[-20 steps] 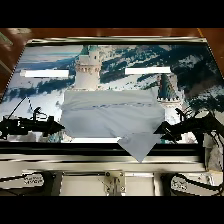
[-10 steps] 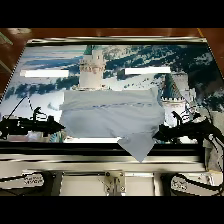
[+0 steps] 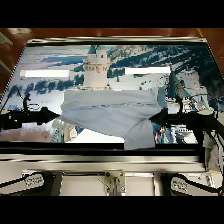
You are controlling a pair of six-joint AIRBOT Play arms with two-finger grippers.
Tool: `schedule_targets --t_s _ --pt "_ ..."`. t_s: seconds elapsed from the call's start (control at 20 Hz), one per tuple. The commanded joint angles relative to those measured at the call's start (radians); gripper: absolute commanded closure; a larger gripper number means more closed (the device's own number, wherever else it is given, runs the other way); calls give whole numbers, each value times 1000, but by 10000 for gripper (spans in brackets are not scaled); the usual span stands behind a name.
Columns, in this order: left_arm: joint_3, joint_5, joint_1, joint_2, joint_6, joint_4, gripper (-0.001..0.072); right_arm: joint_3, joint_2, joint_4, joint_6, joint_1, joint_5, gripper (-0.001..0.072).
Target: Fold the shirts.
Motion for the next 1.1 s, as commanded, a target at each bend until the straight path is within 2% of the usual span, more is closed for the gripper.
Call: schedule_targets --t_s 0.0,0.15,0.25,0.55,0.7,0.8,0.9,0.95,1.0,1.05 --pt "106 117 -14 19 49 -63 670 129 9 64 -23 98 -272 652" --pt "188 262 -61 -3 45 -63 670 253 -10 43 -23 161 -566 652" --pt "252 324 -98 -56 27 -63 669 329 -60 22 -13 153 -636 652" --pt "445 319 -194 -293 -34 -63 668 438 -247 28 3 135 -634 652" --pt "465 311 -203 -348 -79 -62 668 439 -302 28 3 137 -621 650" --pt "465 280 -202 -365 -79 -54 655 439 -322 29 4 137 -611 649" --pt "464 264 -202 -369 -116 -3 585 439 -336 27 24 137 -578 647" --pt "465 262 -202 -369 -172 43 493 439 -338 24 29 137 -561 620" --pt "466 255 -201 -369 -248 93 288 439 -338 25 29 137 -545 504" --pt "467 243 -198 -368 -315 127 98 439 -336 25 28 131 -525 275"
